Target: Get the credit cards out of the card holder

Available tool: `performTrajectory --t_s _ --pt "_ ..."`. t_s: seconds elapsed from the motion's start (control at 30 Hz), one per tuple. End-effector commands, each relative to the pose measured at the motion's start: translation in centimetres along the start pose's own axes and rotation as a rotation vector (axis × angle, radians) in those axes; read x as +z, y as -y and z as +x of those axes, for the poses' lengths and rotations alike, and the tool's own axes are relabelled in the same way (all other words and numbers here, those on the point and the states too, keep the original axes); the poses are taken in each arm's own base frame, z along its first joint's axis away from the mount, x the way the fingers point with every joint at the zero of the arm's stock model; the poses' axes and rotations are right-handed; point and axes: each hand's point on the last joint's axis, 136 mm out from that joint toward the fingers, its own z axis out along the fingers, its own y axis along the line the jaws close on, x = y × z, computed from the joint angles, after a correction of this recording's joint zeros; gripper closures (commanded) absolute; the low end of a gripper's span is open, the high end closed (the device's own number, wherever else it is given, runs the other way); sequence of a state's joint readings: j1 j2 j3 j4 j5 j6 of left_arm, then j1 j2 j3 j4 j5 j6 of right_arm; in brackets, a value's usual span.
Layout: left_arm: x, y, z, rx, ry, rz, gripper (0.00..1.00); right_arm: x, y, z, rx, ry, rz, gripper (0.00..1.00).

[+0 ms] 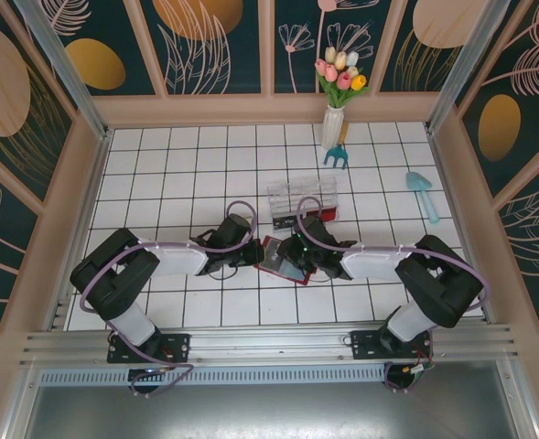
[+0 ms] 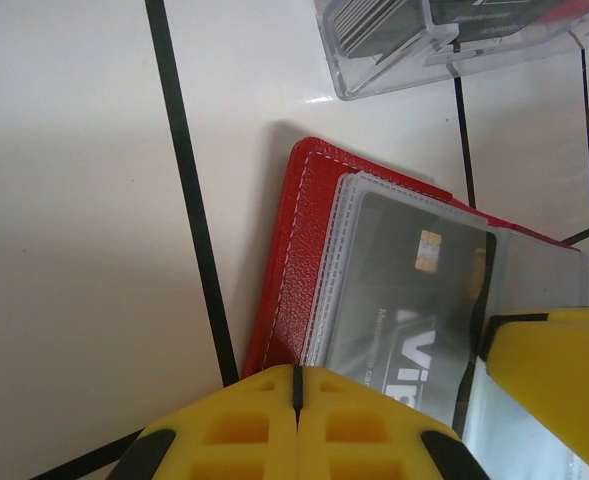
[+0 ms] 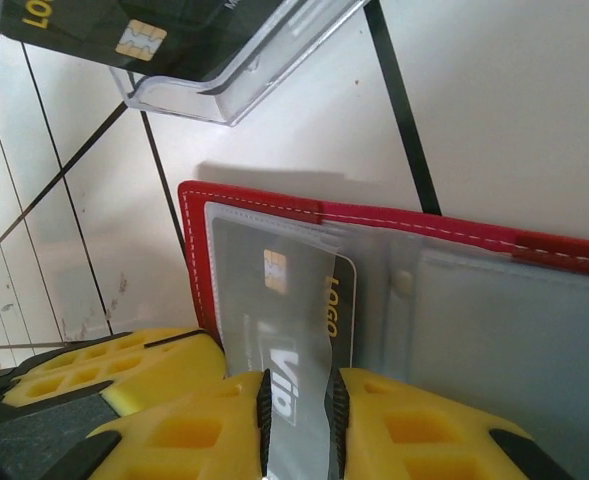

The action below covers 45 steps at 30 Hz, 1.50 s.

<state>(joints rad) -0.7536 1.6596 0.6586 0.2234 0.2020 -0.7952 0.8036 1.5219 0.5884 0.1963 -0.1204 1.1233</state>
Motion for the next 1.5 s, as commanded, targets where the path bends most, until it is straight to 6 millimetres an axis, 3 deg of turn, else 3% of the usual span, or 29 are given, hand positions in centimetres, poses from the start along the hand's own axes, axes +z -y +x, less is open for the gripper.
performTrajectory --t_s 0.0,0.2,0.33,0.63,0.77,0.97,1.3,1.47 --pt "0.5 -1.6 1.3 -0.023 -0.050 -0.068 0.93 -0.6 0.2 0.0 -0.014 0.011 0.036 0.74" --pt "0.5 -1.6 1.4 -0.024 -0.054 -0.065 0.94 0.0 1.2 0.6 0.024 -0.013 0.040 0.75" --pt "0.5 -1.5 1.5 -0.026 -0.058 -0.057 0.94 0.3 0.8 0.8 0.030 -0.022 0.007 0.76" --pt "0.4 -1.2 1.3 -0.024 -0.054 -0.048 0.94 0.7 0.7 0.7 0.053 -0.029 -0.030 0.88" --pt "0.4 -1.1 1.3 -0.023 -0.055 -0.046 0.94 0.5 0.8 0.7 0.056 -0.025 -0.032 1.00" --pt "0.2 -1.2 0.9 -0.019 -0.042 -0.066 0.94 -0.6 1.6 0.4 0.067 -0.002 -0.024 1.00" --pt "0.4 -1.3 0.7 -0.025 -0.041 -0.078 0.95 -3.2 4.8 0.2 0.108 0.043 0.004 1.00" --pt "0.4 -1.0 0.6 -0.025 -0.042 -0.068 0.94 -4.7 5.2 -0.3 0.107 0.084 -0.016 1.00"
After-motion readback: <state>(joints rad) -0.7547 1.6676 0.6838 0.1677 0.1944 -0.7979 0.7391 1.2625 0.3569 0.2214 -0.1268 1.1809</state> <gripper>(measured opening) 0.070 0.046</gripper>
